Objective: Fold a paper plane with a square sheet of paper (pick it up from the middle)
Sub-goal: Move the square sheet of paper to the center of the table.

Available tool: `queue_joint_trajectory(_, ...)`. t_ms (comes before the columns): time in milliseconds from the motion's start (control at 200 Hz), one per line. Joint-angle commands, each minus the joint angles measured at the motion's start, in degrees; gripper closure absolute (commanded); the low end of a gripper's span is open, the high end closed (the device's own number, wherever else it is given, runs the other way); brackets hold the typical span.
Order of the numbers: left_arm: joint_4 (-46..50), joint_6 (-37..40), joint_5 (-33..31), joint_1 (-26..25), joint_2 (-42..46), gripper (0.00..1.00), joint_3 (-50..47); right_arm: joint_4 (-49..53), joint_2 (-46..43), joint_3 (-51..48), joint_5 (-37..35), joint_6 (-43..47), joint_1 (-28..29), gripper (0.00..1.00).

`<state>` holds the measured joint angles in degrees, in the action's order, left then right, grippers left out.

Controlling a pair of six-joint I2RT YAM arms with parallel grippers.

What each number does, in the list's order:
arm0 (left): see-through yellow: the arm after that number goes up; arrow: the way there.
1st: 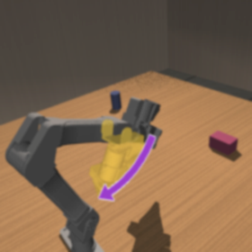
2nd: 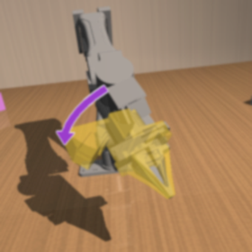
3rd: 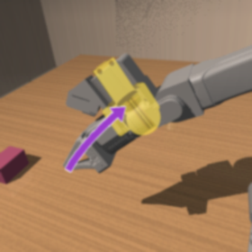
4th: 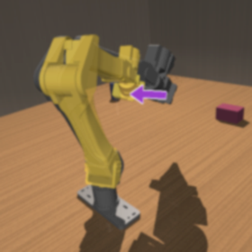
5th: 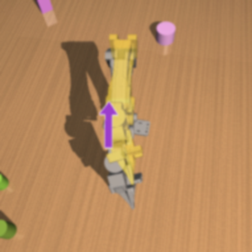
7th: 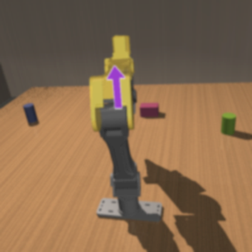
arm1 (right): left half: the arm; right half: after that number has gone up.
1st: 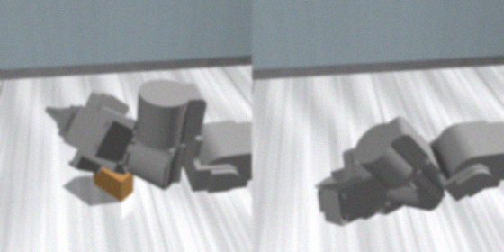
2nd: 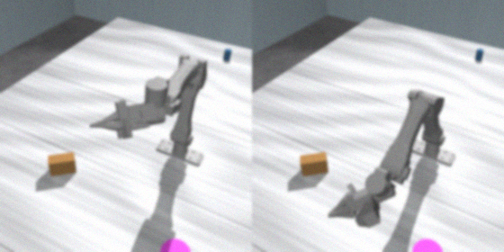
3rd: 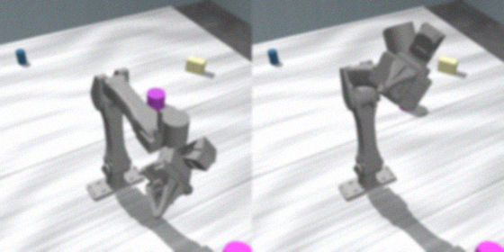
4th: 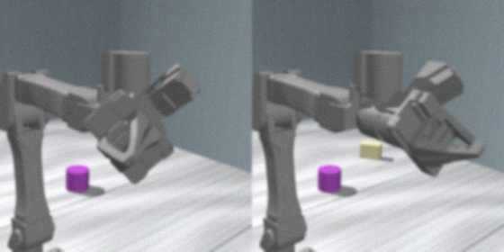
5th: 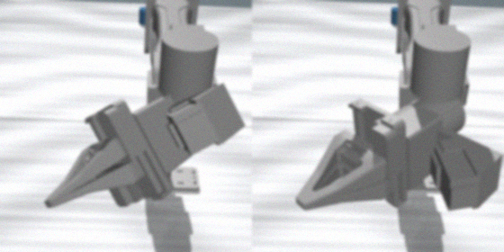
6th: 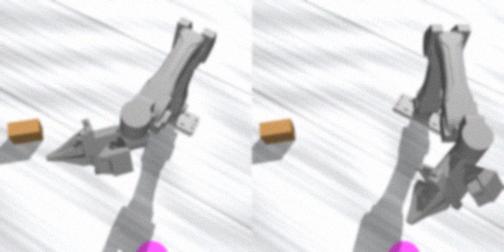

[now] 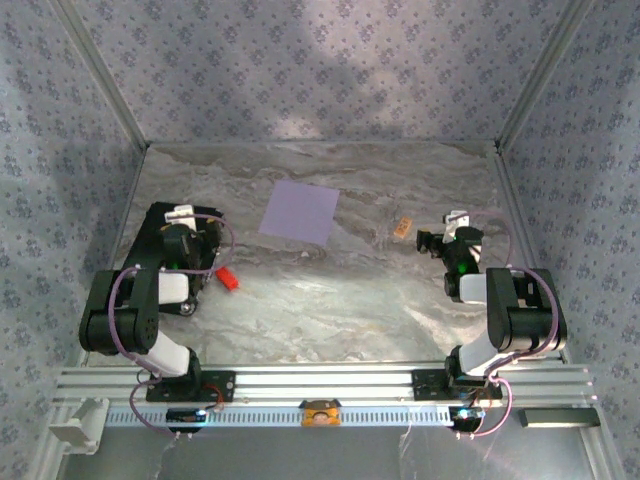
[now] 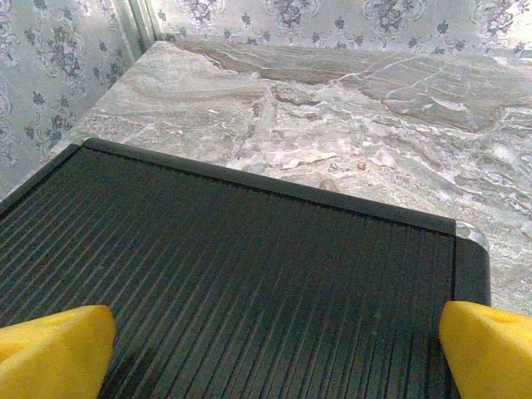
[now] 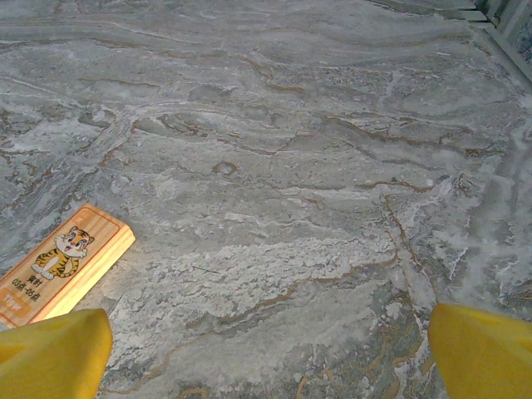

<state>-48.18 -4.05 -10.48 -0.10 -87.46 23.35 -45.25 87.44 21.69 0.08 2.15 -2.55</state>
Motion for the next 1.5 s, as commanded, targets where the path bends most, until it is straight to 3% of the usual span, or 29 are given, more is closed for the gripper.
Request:
queue_joint_trajectory(0, -0.1, 0.8, -0.1, 0.1, -0.3, 0.00, -0.5, 0.1, -0.2, 1.1, 0.4, -0.5, -0.2, 0.01)
queue_joint_trajectory(165, -0.2, 0.8, -0.1, 0.1, -0.3, 0.00, -0.7, -0.2, -0.4, 0.9, -0.3, -0.3, 0.3, 0.01)
queue_joint_trajectory(330, 1.9, 3.0, 4.2, -0.4, 2.1, 0.00, -0.4, -1.0, -2.6, -0.7, 3.4, 2.3, 1.0, 0.01)
queue_joint_trajectory(445, 10.6, 1.2, 1.4, -0.5, 8.4, 0.00, 1.3, 0.3, -3.6, -0.1, 0.7, 2.5, 2.0, 0.01)
queue_joint_trajectory(575, 20.7, -1.3, 1.6, -0.4, 14.7, 0.00, 4.2, 9.0, -8.2, 2.6, -3.8, 3.1, 4.1, 0.01)
queue_joint_trajectory(735, 36.5, -10.2, -1.9, -0.4, 18.5, 0.00, 11.9, 23.1, -14.2, 7.6, -6.8, -0.2, 6.1, 0.01)
queue_joint_trajectory(885, 48.0, -17.0, 5.8, -0.3, 17.9, 0.00, 20.1, 39.5, -18.0, 14.8, -3.2, -11.1, 6.2, 0.01)
queue_joint_trajectory(999, 50.4, -19.7, 22.1, -0.5, 13.1, 0.00, 26.0, 44.1, -20.2, 16.6, 7.8, -18.8, 6.0, 0.01)
queue_joint_trajectory(1059, 53.1, -19.9, 26.0, -2.2, 9.6, 0.00, 30.1, 46.2, -20.3, 17.4, 7.5, -20.5, 7.6, 0.01)
queue_joint_trajectory(1294, 64.0, -15.5, 27.2, -13.9, -7.3, 0.00, 46.8, 50.5, -21.9, 18.3, 5.9, -25.6, 13.4, 0.01)
queue_joint_trajectory(1494, 72.3, -14.8, 26.5, -21.1, -21.9, 0.00, 60.7, 53.0, -23.8, 17.5, 6.8, -30.3, 14.1, 0.01)
